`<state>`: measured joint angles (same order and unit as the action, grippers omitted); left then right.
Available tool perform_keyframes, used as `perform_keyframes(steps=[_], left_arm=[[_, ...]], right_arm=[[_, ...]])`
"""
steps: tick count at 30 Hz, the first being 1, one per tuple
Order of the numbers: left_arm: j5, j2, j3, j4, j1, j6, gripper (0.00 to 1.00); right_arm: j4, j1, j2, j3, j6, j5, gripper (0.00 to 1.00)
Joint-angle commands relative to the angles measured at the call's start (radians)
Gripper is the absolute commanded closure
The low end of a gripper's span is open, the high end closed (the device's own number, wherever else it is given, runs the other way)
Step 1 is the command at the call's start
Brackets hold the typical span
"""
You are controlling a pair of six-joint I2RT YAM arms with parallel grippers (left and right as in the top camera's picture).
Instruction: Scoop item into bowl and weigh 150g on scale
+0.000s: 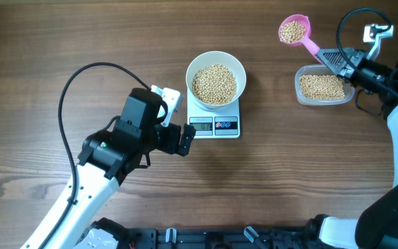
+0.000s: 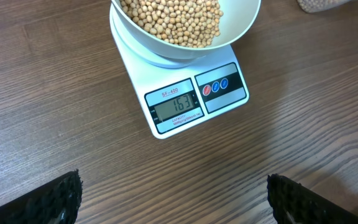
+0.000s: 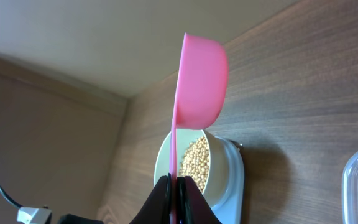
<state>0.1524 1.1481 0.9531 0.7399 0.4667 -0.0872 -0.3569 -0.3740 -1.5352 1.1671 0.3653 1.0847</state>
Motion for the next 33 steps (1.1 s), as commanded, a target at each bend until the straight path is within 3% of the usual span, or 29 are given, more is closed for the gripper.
perform_keyframes(steps=[1,11,25,33], left_arm=[[0.011,0.0,0.004,-0.003,0.003,0.02,0.0],[0.011,0.0,0.004,-0.003,0.003,0.02,0.0],[0.011,0.0,0.004,-0.003,0.003,0.02,0.0],[0.011,0.0,0.004,-0.003,0.003,0.02,0.0]], right_arm=[[0.008,0.0,0.013,0.013,0.066,0.034,0.96],[0.008,0.0,0.013,0.013,0.272,0.034,0.96],[0.005,-0.002,0.013,0.013,0.265,-0.055,0.96],[-0.101,-0.008,0.016,0.014,0.018,-0.038,0.96]])
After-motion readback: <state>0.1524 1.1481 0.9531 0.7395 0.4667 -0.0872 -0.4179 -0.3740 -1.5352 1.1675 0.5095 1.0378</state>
